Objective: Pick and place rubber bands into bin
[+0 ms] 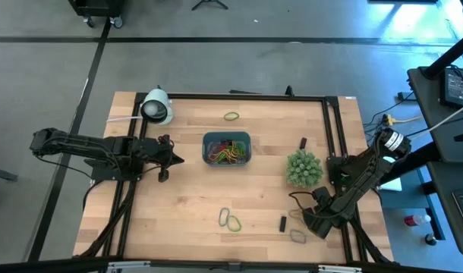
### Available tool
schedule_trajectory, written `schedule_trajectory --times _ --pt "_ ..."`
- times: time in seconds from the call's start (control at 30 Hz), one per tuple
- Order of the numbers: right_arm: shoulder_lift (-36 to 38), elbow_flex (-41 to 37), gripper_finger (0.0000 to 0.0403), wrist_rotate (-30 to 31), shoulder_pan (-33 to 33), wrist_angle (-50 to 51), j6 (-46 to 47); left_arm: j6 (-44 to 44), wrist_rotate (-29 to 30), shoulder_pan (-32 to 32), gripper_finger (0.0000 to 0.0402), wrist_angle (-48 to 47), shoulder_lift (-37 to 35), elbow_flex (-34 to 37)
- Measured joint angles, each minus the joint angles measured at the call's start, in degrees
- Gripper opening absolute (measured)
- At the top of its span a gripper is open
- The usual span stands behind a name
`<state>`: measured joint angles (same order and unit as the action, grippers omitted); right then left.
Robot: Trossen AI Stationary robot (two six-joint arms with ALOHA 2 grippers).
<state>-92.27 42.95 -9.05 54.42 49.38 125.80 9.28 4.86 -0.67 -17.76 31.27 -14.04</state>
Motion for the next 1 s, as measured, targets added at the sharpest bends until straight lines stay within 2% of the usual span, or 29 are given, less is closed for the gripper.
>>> schedule_trajectory --times 0.1,0.27,0.43,0.67,0.87,1.0 --pt "0.0 -0.7 0.0083 0.8 0.0 -1.0 0.2 0.0 0.0 0.0 0.0002 0.0 0.0 0.0" --pt "-0.4 1.9 0.0012 3.9 0.1 1.1 -0.7 0.0 0.0 0.0 0.0002 0.0 0.0 0.0" --pt "-0.6 4.7 0.0006 5.9 0.0 1.0 -1.7 0.0 0.0 0.0 0.0001 0.0 0.0 0.0" --pt "-0.6 10.7 0.0002 5.9 0.0 7.2 -1.7 0.0 0.0 0.0 0.0002 0.0 0.0 0.0" --pt "-0.6 19.3 0.0001 15.2 0.0 15.7 -3.1 -0.4 0.0 0.0 0.0003 0.0 0.0 0.0" --pt "-0.5 26.2 0.0001 28.2 -0.1 20.8 -6.1 -0.5 0.0 0.0 0.0001 0.0 0.0 0.0"
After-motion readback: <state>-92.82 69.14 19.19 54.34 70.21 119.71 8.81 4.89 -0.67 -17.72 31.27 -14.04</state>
